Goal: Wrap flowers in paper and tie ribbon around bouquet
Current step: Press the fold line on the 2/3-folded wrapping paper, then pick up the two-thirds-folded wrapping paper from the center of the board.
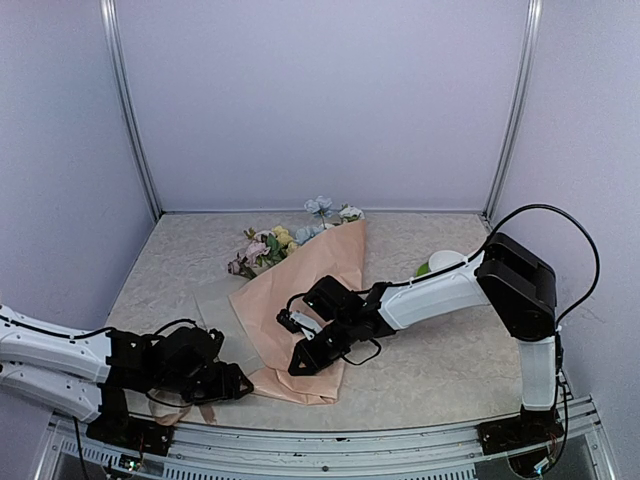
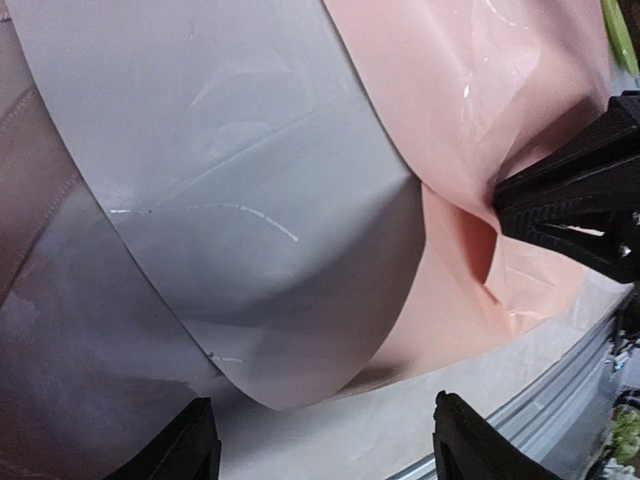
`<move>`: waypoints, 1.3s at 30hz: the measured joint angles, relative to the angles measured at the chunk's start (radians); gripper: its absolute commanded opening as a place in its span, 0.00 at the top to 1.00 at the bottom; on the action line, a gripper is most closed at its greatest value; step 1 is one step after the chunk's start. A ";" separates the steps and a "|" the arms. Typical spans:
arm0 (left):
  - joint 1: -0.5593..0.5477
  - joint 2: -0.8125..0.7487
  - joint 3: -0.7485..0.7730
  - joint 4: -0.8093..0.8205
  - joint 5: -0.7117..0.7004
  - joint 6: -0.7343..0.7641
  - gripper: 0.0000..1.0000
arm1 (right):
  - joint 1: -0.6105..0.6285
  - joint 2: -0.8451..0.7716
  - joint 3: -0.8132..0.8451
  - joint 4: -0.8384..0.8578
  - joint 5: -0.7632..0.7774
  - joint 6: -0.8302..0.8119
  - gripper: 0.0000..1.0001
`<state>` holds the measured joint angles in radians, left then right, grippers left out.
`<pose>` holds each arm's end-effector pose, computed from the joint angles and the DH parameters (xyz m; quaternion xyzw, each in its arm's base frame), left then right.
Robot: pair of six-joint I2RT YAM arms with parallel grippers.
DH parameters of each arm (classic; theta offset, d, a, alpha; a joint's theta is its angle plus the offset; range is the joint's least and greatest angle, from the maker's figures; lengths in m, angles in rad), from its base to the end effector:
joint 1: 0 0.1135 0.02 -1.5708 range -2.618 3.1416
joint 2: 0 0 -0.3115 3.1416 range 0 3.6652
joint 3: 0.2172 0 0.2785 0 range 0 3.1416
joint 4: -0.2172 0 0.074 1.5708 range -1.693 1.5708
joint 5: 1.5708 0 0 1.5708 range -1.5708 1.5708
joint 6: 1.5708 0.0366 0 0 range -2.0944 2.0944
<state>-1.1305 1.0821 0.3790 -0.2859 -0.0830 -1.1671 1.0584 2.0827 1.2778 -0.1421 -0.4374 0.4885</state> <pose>0.0798 -0.1622 0.1662 -0.0294 0.9568 -0.2451 0.1536 0.2154 0.4146 0.1437 -0.3251 0.8729 0.3570 0.0701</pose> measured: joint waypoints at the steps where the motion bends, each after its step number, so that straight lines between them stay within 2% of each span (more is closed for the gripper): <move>1: 0.005 -0.016 -0.019 0.034 0.006 -0.014 0.29 | 0.000 0.000 0.000 0.000 0.000 -0.002 0.87; 4: 0.019 -0.064 -0.090 0.151 0.015 -0.077 0.33 | 0.000 0.000 0.000 0.000 0.001 -0.006 0.88; 7: 0.026 -0.066 -0.109 0.197 0.013 -0.116 0.34 | 0.000 0.000 0.000 -0.001 0.001 -0.010 0.88; 16: 0.030 0.068 -0.073 0.320 0.038 -0.153 0.36 | 0.000 -0.001 0.000 -0.001 0.003 -0.012 0.88; 19: 0.019 0.056 -0.068 0.296 0.024 -0.192 0.35 | 0.000 -0.001 0.000 -0.001 0.003 -0.012 0.88; 26: -0.140 -0.098 -0.010 0.152 -0.077 -0.341 0.33 | 0.008 -0.001 0.003 -0.008 0.008 -0.014 0.88; 33: -0.126 0.047 0.007 0.153 -0.076 -0.401 0.26 | 0.012 -0.001 0.004 -0.009 0.012 -0.016 0.88; 39: -0.109 0.021 -0.010 0.148 -0.120 -0.495 0.29 | 0.012 -0.001 0.004 -0.009 0.012 -0.017 0.89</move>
<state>-1.2400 1.1027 0.3687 -0.1383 -0.2031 -1.6619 1.0706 2.0819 1.2816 -0.1513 -0.4255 0.4717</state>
